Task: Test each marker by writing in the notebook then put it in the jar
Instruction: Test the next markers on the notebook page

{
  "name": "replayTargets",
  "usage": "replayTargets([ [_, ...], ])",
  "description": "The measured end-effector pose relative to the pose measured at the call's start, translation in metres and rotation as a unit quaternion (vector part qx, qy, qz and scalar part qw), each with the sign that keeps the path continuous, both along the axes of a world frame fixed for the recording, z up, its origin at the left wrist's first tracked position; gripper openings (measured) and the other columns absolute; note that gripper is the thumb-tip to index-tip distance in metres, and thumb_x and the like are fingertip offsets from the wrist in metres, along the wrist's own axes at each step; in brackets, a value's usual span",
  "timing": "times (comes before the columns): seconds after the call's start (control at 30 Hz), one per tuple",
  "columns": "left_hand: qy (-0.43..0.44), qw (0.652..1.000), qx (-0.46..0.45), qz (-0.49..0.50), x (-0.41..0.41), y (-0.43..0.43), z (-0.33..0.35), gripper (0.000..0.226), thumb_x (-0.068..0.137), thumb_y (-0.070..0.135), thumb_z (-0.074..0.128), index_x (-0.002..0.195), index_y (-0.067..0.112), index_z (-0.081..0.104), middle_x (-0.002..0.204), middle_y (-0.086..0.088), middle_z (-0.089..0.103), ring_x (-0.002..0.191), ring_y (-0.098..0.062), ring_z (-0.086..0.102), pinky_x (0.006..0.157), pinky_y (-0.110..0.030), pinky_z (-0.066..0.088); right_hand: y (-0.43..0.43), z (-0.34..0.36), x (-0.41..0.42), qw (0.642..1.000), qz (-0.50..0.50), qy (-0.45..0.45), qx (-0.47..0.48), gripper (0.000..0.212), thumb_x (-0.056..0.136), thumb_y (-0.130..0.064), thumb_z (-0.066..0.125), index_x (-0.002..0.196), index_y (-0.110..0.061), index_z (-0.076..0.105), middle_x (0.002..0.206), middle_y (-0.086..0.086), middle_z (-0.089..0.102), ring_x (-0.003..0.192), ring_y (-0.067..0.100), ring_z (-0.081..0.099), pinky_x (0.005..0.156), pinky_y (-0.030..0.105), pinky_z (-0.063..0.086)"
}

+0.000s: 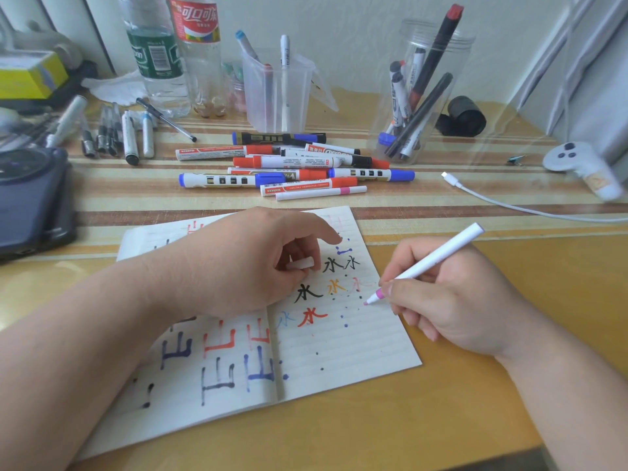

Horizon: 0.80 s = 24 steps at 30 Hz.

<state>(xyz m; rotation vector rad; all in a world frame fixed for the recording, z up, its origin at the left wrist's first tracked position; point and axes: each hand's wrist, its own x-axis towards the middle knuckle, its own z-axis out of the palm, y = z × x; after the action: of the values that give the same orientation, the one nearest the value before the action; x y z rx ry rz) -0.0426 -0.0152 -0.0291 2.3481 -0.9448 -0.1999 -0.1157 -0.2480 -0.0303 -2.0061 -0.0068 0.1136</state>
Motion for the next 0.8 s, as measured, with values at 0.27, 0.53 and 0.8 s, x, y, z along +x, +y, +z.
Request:
replayTargets([
  [0.27,0.005,1.0,-0.002,0.02,0.0,0.0,0.005,0.042,0.086,0.019,0.073,0.11,0.051,0.057,0.096,0.036,0.065,0.089,0.011,0.062,0.081,-0.006,0.046,0.002,-0.008,0.001,0.994,-0.042,-0.086,-0.049,0.01,0.064,-0.016,0.059,0.059,-0.011,0.052,0.046,0.007,0.042,0.045,0.015,0.036,0.043,0.025,0.029],
  [0.53,0.023,0.995,-0.051,0.082,-0.002,-0.003,0.009,0.02,0.078,0.035,0.082,0.094,0.039,0.071,0.085,0.026,0.073,0.077,0.011,0.067,0.08,-0.019,0.054,0.007,-0.013,0.011,0.963,0.015,-0.111,0.247,0.009,0.079,-0.007,0.071,0.081,-0.015,0.07,0.059,0.006,0.052,0.05,0.019,0.038,0.043,0.021,0.029],
  [0.8,0.015,0.996,-0.037,0.086,0.0,-0.005,0.007,0.015,0.077,0.034,0.084,0.087,0.032,0.074,0.075,0.022,0.071,0.072,0.006,0.065,0.068,-0.017,0.051,0.011,-0.011,0.009,0.954,0.041,-0.054,0.292,0.02,0.08,-0.007,0.058,0.088,-0.009,0.076,0.076,0.018,0.065,0.065,0.025,0.059,0.04,0.025,0.027],
])
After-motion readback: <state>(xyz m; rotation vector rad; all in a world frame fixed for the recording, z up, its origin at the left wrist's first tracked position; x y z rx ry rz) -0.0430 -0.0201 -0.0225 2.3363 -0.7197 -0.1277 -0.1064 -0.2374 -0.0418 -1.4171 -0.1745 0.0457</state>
